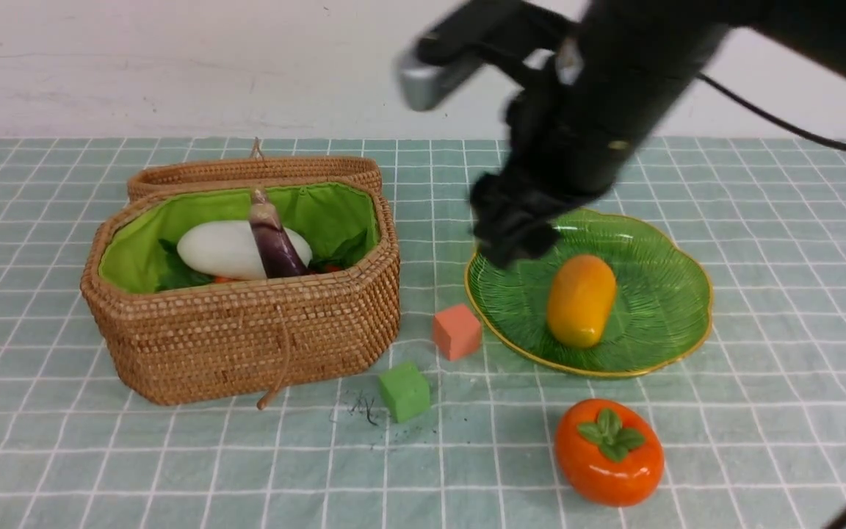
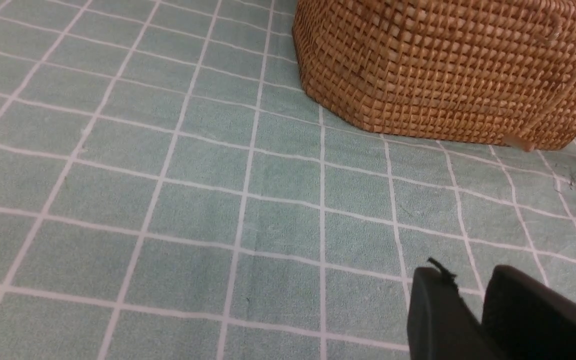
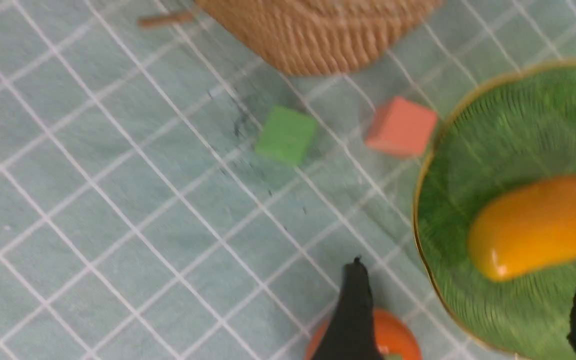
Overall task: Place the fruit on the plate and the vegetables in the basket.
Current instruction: Grab a tomato with your right arm and place it on the plate on the right.
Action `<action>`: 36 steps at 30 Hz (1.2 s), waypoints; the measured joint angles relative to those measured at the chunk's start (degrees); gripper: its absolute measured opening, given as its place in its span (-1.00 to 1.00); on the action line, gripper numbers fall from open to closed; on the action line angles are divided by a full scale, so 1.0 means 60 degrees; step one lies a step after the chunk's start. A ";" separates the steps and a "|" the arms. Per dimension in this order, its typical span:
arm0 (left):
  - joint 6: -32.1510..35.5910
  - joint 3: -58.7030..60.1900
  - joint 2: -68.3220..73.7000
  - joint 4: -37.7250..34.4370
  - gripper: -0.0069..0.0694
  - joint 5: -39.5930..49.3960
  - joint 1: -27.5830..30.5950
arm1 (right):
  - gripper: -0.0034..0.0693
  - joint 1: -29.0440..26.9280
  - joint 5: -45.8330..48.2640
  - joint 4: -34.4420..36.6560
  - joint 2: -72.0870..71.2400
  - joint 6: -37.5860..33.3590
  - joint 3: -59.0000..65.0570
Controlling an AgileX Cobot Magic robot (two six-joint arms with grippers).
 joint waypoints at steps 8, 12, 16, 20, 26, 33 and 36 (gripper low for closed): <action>0.0000 0.0000 0.0000 0.0000 -0.44 0.0000 0.0000 | 0.60 -0.1480 -0.1742 0.0945 -0.2686 0.1104 0.4573; 0.0000 0.0000 0.0000 0.0000 -0.44 0.0000 0.0000 | 0.60 -0.2437 -0.2436 0.1640 -0.3321 0.1464 0.6327; 0.0000 0.0000 0.0000 0.0000 -0.44 0.0000 0.0000 | 0.60 -0.3774 -0.3371 0.3288 -0.3426 0.0991 0.8105; 0.0000 0.0000 0.0000 0.0000 -0.44 0.0000 0.0000 | 0.60 -0.4958 -0.4519 0.6397 -0.3050 -0.0915 0.9266; 0.0000 0.0000 0.0000 0.0000 -0.44 0.0000 0.0000 | 0.60 -0.5327 -0.5086 1.0261 -0.1840 -0.4788 0.9636; 0.0000 0.0000 0.0000 0.0000 -0.44 0.0000 0.0000 | 0.60 -0.5327 -0.5398 1.1392 -0.0214 -0.6759 0.9636; 0.0000 0.0000 0.0000 0.0000 -0.44 0.0000 0.0000 | 0.60 -0.5327 -0.5117 1.1816 0.0159 -0.6827 0.9617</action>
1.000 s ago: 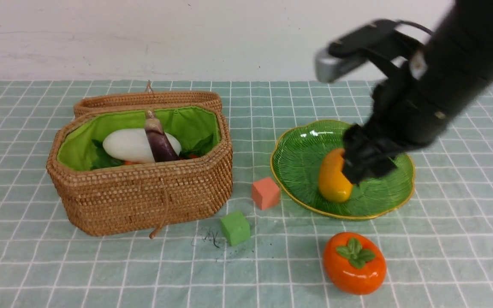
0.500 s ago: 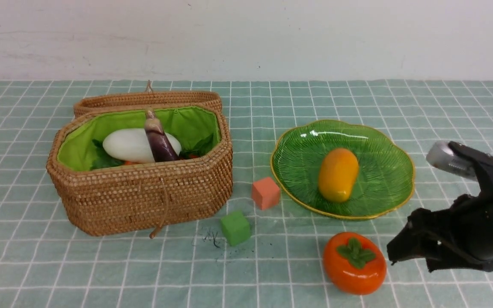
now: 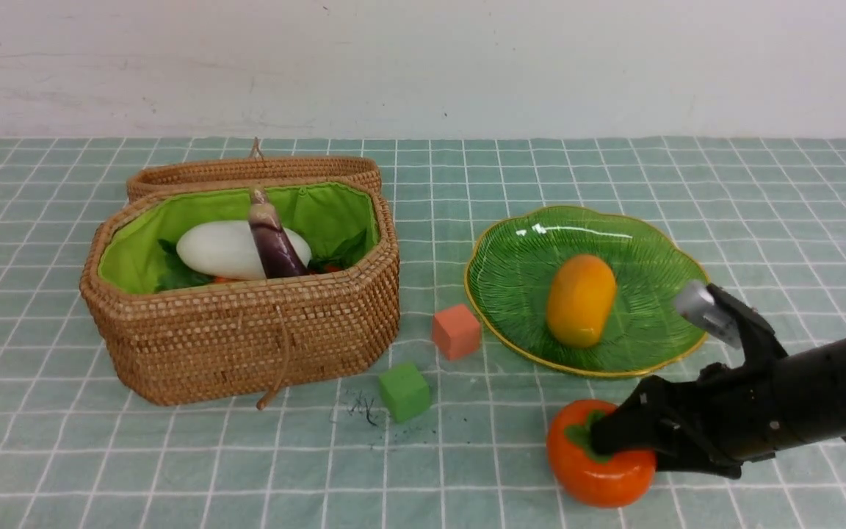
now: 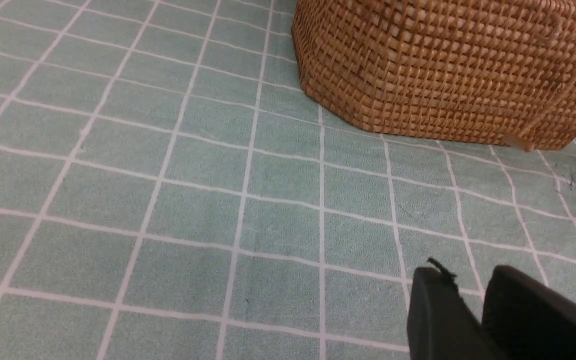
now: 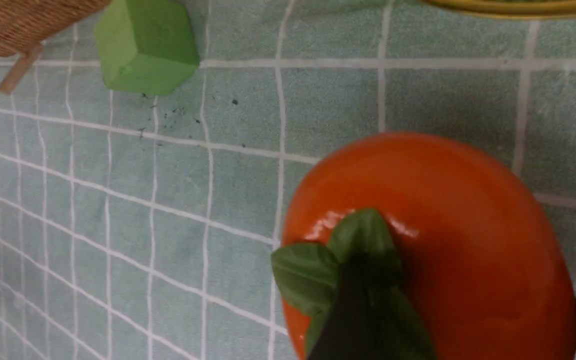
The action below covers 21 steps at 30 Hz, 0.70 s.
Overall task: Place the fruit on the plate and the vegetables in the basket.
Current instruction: Grab a tomato with your right arm and place it on the plate on the right.
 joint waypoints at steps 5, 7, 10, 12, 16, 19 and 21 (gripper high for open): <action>0.0000 0.0000 0.0000 0.0000 -0.44 0.0000 0.0000 | 0.47 0.0000 0.0420 0.0245 0.0206 -0.0238 -0.0032; 0.0000 0.0000 0.0000 0.0000 -0.43 0.0000 0.0000 | 0.36 0.0000 0.0697 0.0377 0.0221 -0.0602 -0.0052; 0.0000 0.0000 0.0000 0.0000 -0.43 0.0000 0.0000 | 0.35 0.0000 0.1231 0.0588 0.0272 -0.1243 -0.0015; 0.0000 0.0000 0.0000 0.0000 -0.42 0.0000 0.0000 | 0.35 0.0000 0.2077 0.1370 0.0194 -0.2050 0.0015; 0.0000 0.0000 0.0000 0.0000 -0.41 0.0000 0.0000 | 0.35 0.0000 0.2510 0.2578 -0.0181 -0.2871 0.0015; 0.0000 0.0000 0.0000 0.0000 -0.41 0.0000 0.0000 | 0.35 -0.0113 0.2214 0.4032 -0.0689 -0.3767 -0.0104; 0.0000 0.0000 0.0000 0.0000 -0.40 0.0000 0.0000 | 0.35 -0.0270 0.1608 0.4333 -0.0832 -0.4170 -0.0330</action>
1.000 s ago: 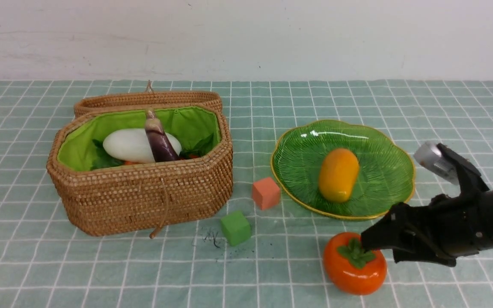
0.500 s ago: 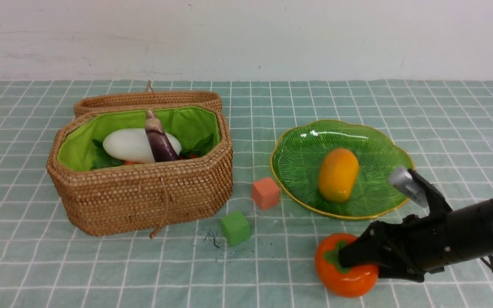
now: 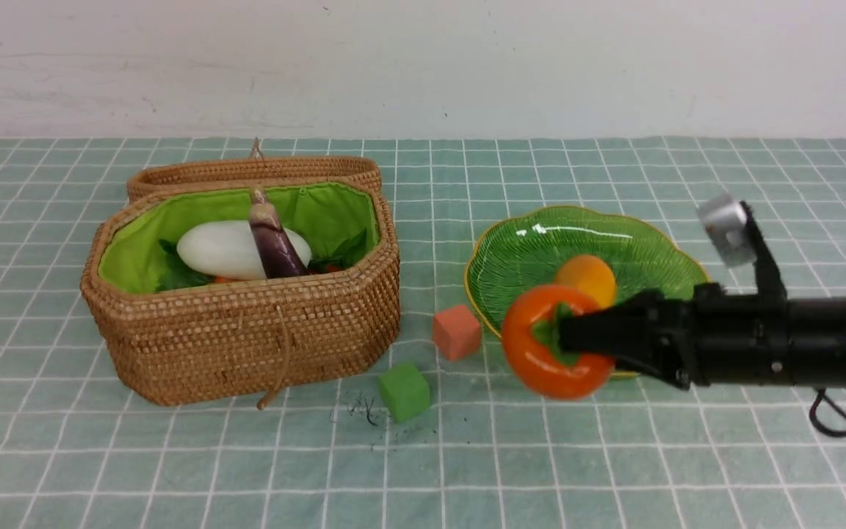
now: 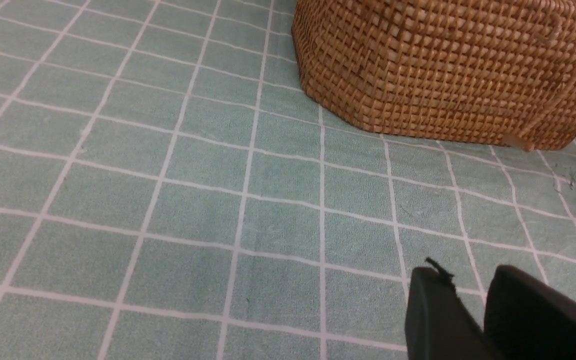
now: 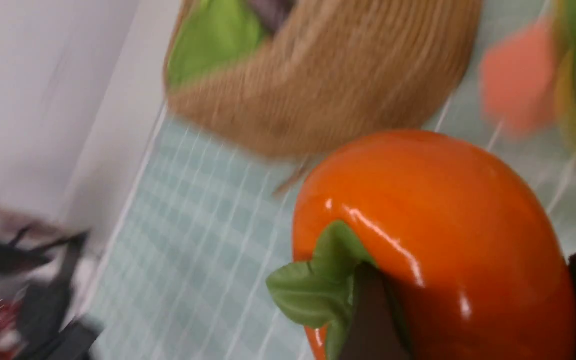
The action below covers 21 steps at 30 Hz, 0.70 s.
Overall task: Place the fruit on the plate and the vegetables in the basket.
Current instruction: Grab a tomato with your right arm and place it on the plate on the right.
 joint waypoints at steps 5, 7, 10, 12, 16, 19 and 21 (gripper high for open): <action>0.0000 0.0000 0.0000 0.0000 -0.39 0.0000 0.0000 | 0.35 -0.0193 -0.2473 0.0198 -0.0019 -0.0245 -0.0636; 0.0000 0.0000 0.0000 0.0000 -0.39 0.0000 0.0000 | 0.35 -0.0201 -0.3023 0.0225 -0.0019 -0.0245 -0.0737; 0.0000 0.0000 0.0000 0.0000 -0.39 0.0000 0.0000 | 0.35 -0.0201 -0.4297 0.0297 -0.0019 -0.0247 -0.0923; 0.0000 0.0000 0.0000 0.0000 -0.39 0.0000 0.0000 | 0.35 -0.0201 -0.4963 0.0329 -0.0019 -0.0351 -0.0969; 0.0000 0.0000 0.0000 0.0000 -0.39 0.0000 0.0000 | 0.35 -0.0201 -0.5258 0.0356 0.0147 -0.0790 -0.1051; 0.0000 0.0000 -0.0002 0.0000 -0.39 0.0000 0.0000 | 0.42 -0.0201 -0.5246 0.0365 0.0468 -0.0954 -0.1232; 0.0000 0.0000 -0.0002 0.0000 -0.39 0.0000 0.0000 | 0.62 -0.0201 -0.5256 0.0365 0.0774 -0.0994 -0.1371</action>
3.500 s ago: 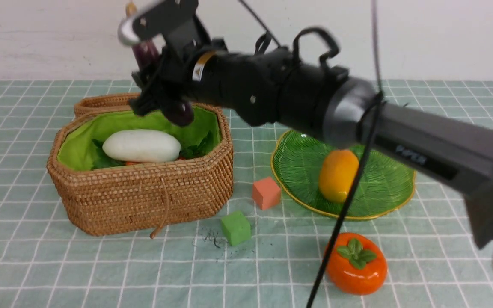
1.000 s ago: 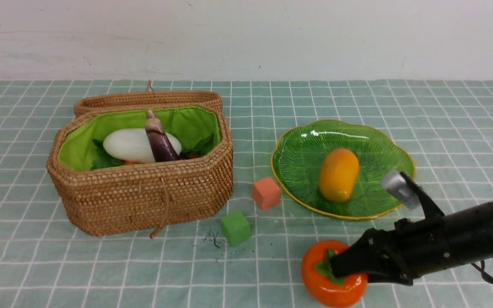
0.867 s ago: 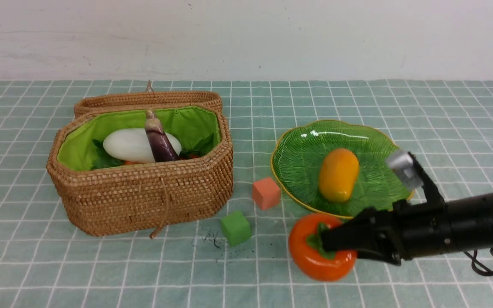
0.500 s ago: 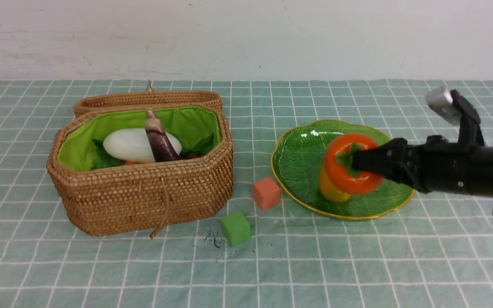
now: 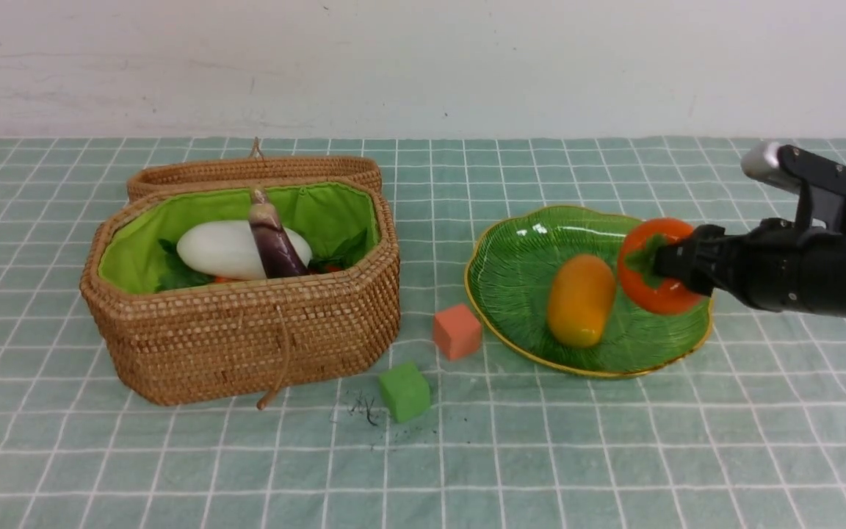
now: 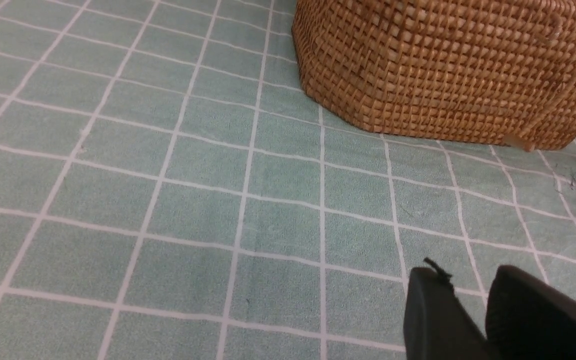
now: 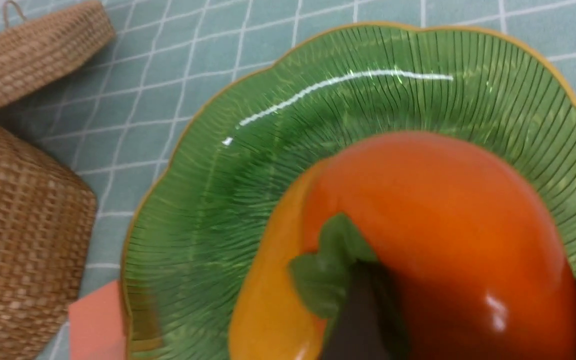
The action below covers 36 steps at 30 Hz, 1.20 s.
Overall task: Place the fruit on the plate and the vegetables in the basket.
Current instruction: Grab a tomato with your right arm and place it on the plate on the right, then use the right arm to grab a lemon and put it into the right plate
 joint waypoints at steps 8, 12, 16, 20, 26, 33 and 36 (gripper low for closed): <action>0.0000 0.0000 0.0000 0.0000 -0.36 0.0000 0.0000 | 0.96 0.0000 0.0044 -0.0140 -0.0051 -0.0460 -0.0035; 0.0000 0.0000 0.0000 0.0000 -0.34 0.0000 0.0000 | 0.88 0.0000 0.0797 -0.1284 -0.0823 -0.0469 -0.0035; 0.0000 0.0000 0.0000 0.0000 -0.33 0.0000 0.0000 | 0.71 0.0000 0.3212 -0.3135 -0.2492 -0.0302 -0.0035; 0.0000 0.0000 0.0000 0.0000 -0.32 0.0000 0.0000 | 0.65 0.0000 0.5127 -0.3622 -0.3782 0.0479 -0.0042; 0.0000 0.0000 0.0000 0.0000 -0.30 0.0000 0.0000 | 0.64 0.1119 0.8423 -0.5660 -0.5361 0.2490 -0.0053; 0.0000 0.0000 0.0000 0.0000 -0.28 0.0000 0.0000 | 0.63 0.3408 0.8702 -1.0903 -0.6451 0.6484 0.0406; 0.0000 0.0000 0.0000 0.0000 -0.28 0.0000 0.0000 | 0.63 0.4096 0.8741 -1.2652 -0.6817 0.7736 0.0873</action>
